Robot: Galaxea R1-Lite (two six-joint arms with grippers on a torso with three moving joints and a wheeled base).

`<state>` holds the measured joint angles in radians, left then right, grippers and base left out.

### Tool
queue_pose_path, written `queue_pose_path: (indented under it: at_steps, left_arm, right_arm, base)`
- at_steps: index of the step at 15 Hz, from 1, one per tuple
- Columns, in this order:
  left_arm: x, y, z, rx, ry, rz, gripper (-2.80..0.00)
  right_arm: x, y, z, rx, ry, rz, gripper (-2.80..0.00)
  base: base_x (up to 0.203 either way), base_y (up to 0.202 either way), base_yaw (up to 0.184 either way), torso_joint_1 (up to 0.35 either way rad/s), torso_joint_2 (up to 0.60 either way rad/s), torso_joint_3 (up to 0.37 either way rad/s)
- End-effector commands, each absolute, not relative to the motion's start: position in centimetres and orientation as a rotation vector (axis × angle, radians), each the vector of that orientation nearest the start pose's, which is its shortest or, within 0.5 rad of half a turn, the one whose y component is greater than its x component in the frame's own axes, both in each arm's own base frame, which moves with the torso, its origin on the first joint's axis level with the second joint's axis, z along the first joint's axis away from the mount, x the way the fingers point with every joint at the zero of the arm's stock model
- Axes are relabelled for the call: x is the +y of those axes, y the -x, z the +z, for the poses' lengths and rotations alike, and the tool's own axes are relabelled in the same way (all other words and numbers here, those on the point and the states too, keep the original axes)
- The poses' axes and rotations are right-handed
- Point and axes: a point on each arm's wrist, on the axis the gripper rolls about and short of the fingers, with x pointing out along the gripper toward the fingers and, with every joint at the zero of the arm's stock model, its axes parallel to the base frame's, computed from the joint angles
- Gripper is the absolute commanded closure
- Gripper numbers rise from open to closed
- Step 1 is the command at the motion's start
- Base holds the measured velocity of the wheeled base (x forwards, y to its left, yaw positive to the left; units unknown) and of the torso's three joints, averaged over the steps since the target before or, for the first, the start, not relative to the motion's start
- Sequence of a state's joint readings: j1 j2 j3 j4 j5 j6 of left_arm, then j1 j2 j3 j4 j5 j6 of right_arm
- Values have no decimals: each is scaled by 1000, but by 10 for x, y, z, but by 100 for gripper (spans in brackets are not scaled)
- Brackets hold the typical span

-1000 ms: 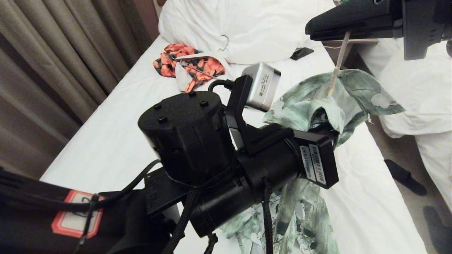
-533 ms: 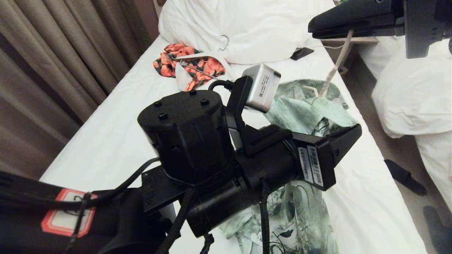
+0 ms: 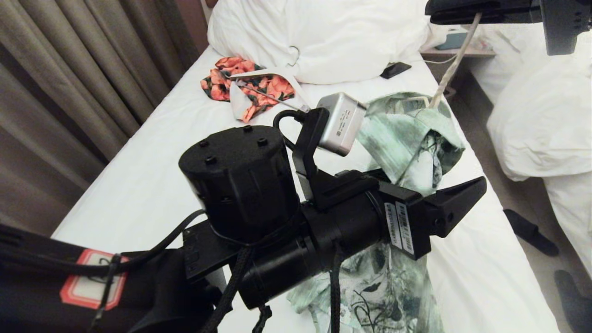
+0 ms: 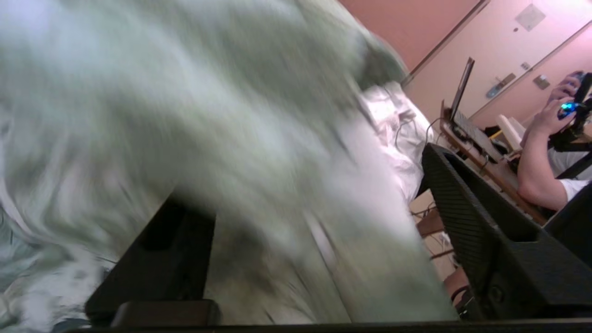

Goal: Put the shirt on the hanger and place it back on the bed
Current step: Take the clothes hanger out of the clothes

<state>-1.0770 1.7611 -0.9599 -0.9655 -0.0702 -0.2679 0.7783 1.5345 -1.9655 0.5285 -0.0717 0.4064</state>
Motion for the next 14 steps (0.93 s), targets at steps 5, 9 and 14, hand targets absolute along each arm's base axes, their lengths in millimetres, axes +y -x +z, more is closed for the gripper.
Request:
queue_pose_path:
  at_steps: [5, 9, 14]
  left_arm:
    - [-272, -157, 260, -69, 356, -1137, -280]
    - [-256, -164, 272, -109, 368, -1090, -280]
    - [-228, -167, 276, -98, 327, -1016, 0]
  right_arm:
    - [147, -158, 437, 180, -367, 657, 0]
    - [147, -163, 441, 125, -376, 630, 0]
    - [142, -174, 443, 78, -372, 588, 0]
  base:
    - [0, 0, 0, 0, 0, 0]
    - [0, 0, 0, 0, 0, 0]
    - [0, 0, 0, 0, 0, 0]
